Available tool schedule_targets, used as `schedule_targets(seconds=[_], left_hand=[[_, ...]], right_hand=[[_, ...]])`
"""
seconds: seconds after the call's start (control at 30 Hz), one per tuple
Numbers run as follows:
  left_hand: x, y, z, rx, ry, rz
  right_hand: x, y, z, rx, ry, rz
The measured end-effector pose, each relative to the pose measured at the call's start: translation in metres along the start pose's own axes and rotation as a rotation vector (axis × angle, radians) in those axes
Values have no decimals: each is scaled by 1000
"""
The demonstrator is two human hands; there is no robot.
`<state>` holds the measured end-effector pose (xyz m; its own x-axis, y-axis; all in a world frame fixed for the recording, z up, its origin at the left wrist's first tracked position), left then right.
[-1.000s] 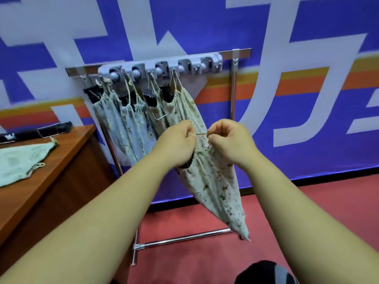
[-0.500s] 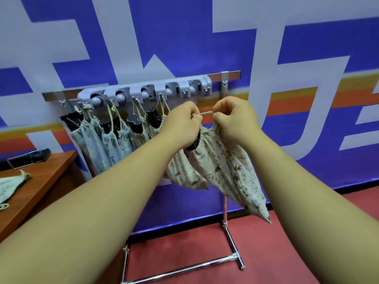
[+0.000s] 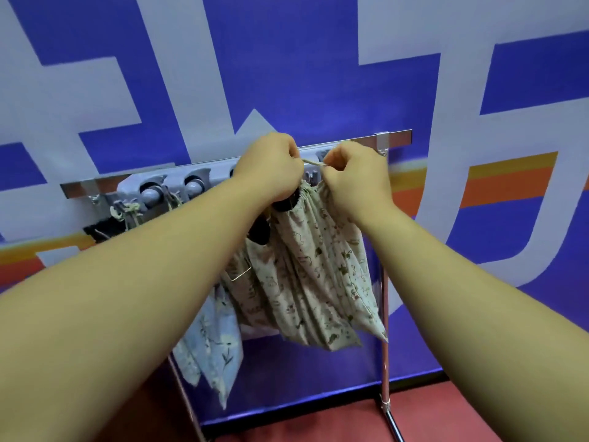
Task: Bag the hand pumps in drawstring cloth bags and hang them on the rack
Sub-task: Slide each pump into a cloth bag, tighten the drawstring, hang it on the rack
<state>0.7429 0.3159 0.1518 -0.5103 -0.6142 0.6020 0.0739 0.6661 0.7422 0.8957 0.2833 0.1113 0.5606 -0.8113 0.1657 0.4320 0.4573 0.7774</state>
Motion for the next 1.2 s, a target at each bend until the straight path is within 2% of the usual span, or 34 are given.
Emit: schedule_targets(seconds=[0.13, 0.27, 0.47, 0.63, 0.73, 0.9, 0.97, 1.07, 1.2], left_hand=[[-13, 12, 3, -25, 130, 46], [-28, 14, 14, 30, 201, 119], [-19, -8, 10, 12, 98, 106], [-2, -48, 12, -31, -163, 20], [8, -79, 22, -99, -180, -61], [22, -145, 50, -32, -221, -254], [9, -168, 73, 143, -287, -196], [-37, -197, 104, 422, -402, 30], [-69, -214, 107, 372, -418, 174]], right_hand=[[-10, -9, -16, -59, -21, -26], [-15, -23, -29, -92, -12, -16], [-16, -33, -39, -148, 56, -21], [-15, -55, -45, -148, 76, -5], [-6, -85, -44, -106, 133, -16], [-7, -144, -53, -27, 92, 122], [-11, -163, -60, -9, 48, 160], [-25, -188, -74, -84, -5, 274], [-39, -212, -81, -143, 14, 433]])
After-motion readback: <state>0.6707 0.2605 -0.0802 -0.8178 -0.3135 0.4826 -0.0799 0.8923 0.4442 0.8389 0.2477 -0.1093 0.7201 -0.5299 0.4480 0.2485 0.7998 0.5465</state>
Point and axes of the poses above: each hand's wrist, its own y-axis towards the middle knuckle, its own x-axis out of the back of the hand, z = x × y, the point moved 9 cm from there along y, towards the middle knuckle, and after that the axes turned 14 degrees about -z, right-handed, at the moved point
